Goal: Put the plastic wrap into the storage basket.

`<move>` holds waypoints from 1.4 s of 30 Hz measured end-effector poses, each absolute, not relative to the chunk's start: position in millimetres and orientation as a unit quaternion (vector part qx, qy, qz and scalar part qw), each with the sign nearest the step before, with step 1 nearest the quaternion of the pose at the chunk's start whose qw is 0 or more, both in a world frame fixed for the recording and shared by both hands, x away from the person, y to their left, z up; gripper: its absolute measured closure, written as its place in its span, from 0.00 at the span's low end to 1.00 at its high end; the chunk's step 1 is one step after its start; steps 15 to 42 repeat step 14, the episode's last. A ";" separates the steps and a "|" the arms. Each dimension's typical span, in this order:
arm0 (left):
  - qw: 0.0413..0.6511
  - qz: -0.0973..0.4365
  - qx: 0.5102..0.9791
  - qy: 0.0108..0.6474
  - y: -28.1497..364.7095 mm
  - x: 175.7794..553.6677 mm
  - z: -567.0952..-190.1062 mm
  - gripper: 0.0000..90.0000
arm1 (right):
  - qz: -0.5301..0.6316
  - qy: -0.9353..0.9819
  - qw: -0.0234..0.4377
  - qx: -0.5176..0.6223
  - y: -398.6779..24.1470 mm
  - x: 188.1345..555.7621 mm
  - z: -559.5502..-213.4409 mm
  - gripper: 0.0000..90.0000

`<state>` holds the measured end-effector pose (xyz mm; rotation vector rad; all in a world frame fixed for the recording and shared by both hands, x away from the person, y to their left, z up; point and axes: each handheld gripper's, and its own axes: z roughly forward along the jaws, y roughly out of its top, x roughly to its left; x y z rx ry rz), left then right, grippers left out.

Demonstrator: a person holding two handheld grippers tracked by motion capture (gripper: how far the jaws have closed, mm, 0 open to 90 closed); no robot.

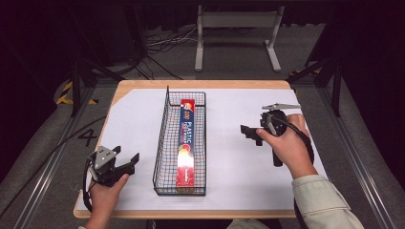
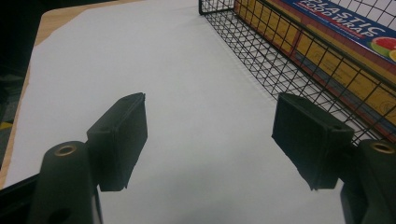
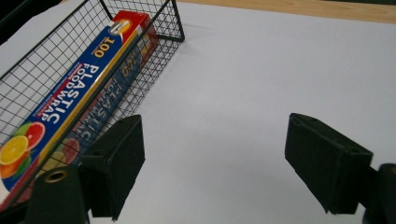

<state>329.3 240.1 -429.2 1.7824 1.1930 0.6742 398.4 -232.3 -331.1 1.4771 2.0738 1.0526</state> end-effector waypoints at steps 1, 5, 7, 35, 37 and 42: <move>0.432 0.270 0.715 0.479 240.1 329.3 -429.2 0.30 | 0.375 0.739 0.192 0.526 -232.3 398.4 -331.1 0.22; 0.432 0.270 0.717 0.476 241.3 330.1 -430.9 0.30 | 0.383 0.739 0.196 0.518 -242.9 394.6 -347.8 0.21; 0.432 0.272 0.717 0.475 241.7 330.4 -431.9 0.29 | 0.384 0.741 0.198 0.514 -248.7 393.0 -356.9 0.19; 0.431 0.272 0.718 0.474 242.1 329.5 -432.2 0.29 | 0.387 0.738 0.201 0.516 -269.3 388.1 -382.4 0.17; 0.431 0.272 0.718 0.474 242.1 329.5 -432.2 0.29 | 0.387 0.738 0.201 0.516 -269.3 388.1 -382.4 0.17; 0.431 0.272 0.718 0.474 242.1 329.5 -432.2 0.29 | 0.387 0.738 0.201 0.516 -269.3 388.1 -382.4 0.17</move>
